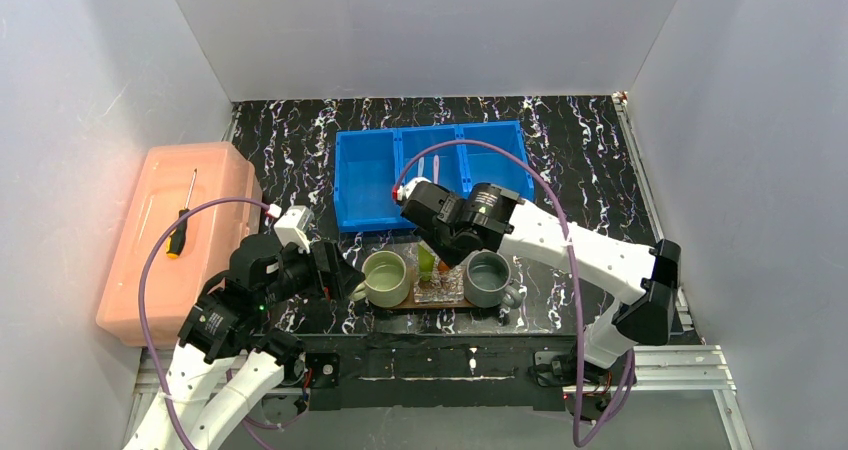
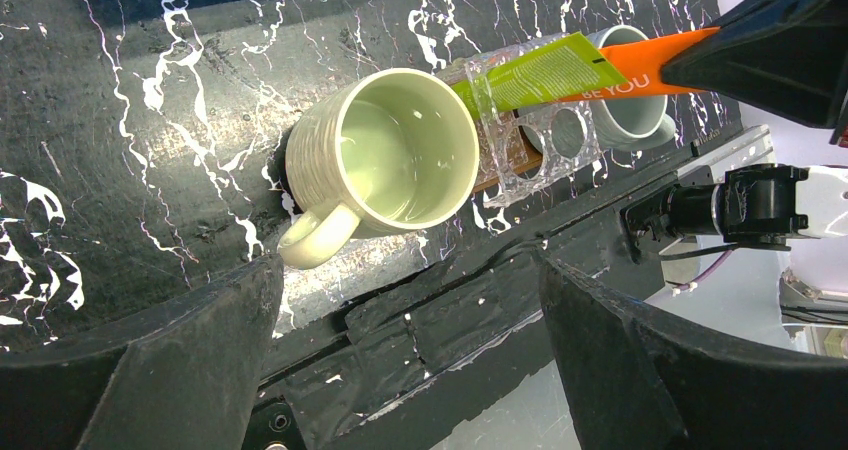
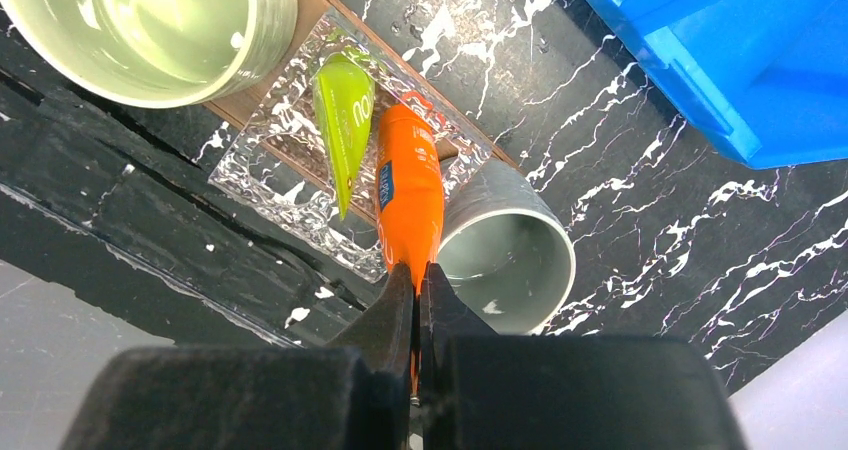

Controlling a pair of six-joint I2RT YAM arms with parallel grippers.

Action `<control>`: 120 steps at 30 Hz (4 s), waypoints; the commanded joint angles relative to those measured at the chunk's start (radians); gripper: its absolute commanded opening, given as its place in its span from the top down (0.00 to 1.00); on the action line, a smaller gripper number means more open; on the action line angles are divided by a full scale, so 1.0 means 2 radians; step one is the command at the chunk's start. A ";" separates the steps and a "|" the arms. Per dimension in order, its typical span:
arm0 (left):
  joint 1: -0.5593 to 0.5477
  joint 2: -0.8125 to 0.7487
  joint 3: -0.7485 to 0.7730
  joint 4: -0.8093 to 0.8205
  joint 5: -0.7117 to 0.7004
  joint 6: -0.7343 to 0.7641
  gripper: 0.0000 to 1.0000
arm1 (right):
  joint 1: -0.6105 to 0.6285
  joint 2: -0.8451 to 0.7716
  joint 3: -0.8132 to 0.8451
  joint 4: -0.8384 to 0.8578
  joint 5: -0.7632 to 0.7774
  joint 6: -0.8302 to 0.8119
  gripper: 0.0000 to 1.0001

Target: Prepare toiletry sets of a toothbrush and toothpaste on the tray

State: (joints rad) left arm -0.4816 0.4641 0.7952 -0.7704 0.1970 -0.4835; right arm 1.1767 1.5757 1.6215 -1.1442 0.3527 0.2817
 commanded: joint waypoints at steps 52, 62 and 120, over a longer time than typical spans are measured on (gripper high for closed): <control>0.000 0.016 0.000 0.005 0.005 0.008 0.01 | -0.035 0.023 -0.043 0.051 -0.032 -0.025 0.77; 0.000 0.019 0.000 0.005 0.004 0.008 0.01 | -0.035 0.021 -0.013 0.049 -0.016 -0.025 0.70; 0.000 0.052 0.000 -0.001 -0.008 0.003 0.01 | -0.037 -0.215 -0.199 0.089 0.038 0.049 0.47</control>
State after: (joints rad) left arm -0.4816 0.5613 0.7952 -0.7639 0.1936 -0.4831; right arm 1.1053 1.1873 1.2625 -1.0134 0.4377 0.3378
